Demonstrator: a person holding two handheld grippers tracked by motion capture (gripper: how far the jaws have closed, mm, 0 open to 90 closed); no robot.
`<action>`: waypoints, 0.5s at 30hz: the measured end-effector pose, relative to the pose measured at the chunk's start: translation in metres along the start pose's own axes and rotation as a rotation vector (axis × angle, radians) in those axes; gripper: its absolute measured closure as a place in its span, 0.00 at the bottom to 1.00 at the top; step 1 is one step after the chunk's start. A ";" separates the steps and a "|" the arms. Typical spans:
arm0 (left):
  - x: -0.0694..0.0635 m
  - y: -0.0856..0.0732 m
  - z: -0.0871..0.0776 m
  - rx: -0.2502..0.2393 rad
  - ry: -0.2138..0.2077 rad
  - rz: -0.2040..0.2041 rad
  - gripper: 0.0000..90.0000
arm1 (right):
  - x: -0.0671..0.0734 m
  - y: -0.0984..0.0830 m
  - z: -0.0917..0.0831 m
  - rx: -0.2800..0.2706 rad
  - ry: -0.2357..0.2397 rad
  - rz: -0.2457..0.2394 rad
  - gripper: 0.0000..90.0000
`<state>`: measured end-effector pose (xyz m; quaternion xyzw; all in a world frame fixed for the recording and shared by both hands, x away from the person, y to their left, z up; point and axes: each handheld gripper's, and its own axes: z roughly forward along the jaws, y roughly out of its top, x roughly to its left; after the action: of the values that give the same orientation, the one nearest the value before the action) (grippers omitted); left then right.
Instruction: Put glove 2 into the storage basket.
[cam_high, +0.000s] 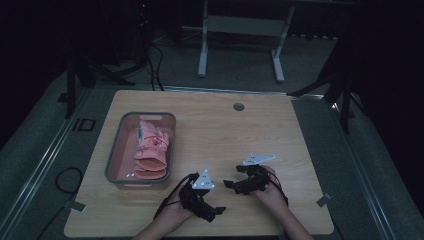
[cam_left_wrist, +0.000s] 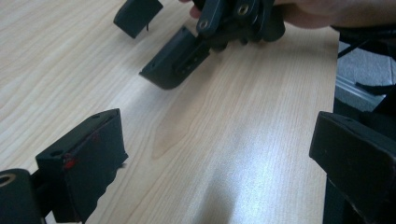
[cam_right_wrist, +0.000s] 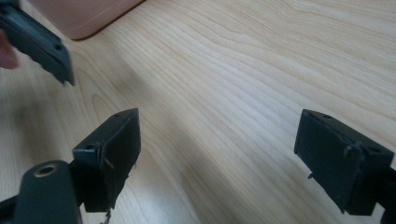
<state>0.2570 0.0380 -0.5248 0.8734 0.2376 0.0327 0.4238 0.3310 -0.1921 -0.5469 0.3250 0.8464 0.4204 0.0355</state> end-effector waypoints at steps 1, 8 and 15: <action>0.000 -0.001 0.002 -0.006 -0.008 -0.001 0.04 | -0.001 -0.002 -0.001 -0.004 0.002 0.003 0.16; 0.002 -0.009 0.015 0.002 -0.022 0.009 0.04 | -0.004 -0.011 -0.008 -0.008 -0.019 -0.032 0.16; 0.001 -0.016 0.020 -0.039 -0.046 0.005 0.04 | -0.006 -0.023 -0.009 -0.034 -0.011 -0.043 0.15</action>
<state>0.2572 0.0326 -0.5495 0.8661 0.2252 0.0184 0.4459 0.3210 -0.2121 -0.5597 0.3083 0.8458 0.4319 0.0548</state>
